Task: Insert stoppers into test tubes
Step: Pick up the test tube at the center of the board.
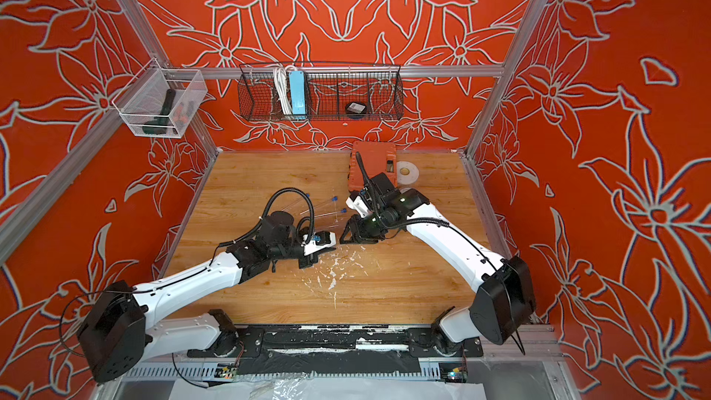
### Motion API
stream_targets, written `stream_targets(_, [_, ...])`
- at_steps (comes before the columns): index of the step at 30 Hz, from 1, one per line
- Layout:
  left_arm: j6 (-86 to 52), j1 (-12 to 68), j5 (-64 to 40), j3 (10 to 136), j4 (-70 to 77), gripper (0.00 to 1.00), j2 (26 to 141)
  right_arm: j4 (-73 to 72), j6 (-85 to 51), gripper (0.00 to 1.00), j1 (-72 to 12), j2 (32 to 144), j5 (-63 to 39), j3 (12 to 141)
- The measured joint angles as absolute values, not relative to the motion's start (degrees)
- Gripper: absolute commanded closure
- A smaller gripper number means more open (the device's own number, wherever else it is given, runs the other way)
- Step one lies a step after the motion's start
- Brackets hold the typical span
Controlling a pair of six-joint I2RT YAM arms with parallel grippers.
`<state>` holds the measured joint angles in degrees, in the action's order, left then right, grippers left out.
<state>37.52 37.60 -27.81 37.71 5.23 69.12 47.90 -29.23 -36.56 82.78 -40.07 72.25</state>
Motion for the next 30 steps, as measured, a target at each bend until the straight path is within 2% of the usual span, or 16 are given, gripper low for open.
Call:
stream_targets(15, [35.9,38.1,-27.5,37.7,5.7,0.98,69.1,47.3,-29.5,0.85,-36.8,84.1,-40.1,72.2])
stream_targets(17, [35.8,38.2,-27.3,37.7,5.7,0.93,69.1,47.3,-29.6,0.87,-36.8,84.1,-40.1,72.2])
stream_targets(23, [35.7,38.3,-26.1,37.7,5.7,0.68,69.0,47.6,-29.8,0.89,-36.7,84.0,-39.9,72.2])
stream_targets(30, [35.5,38.3,-25.4,32.3,8.6,0.61,65.5,48.2,-30.2,0.89,-34.2,81.4,-42.4,72.2])
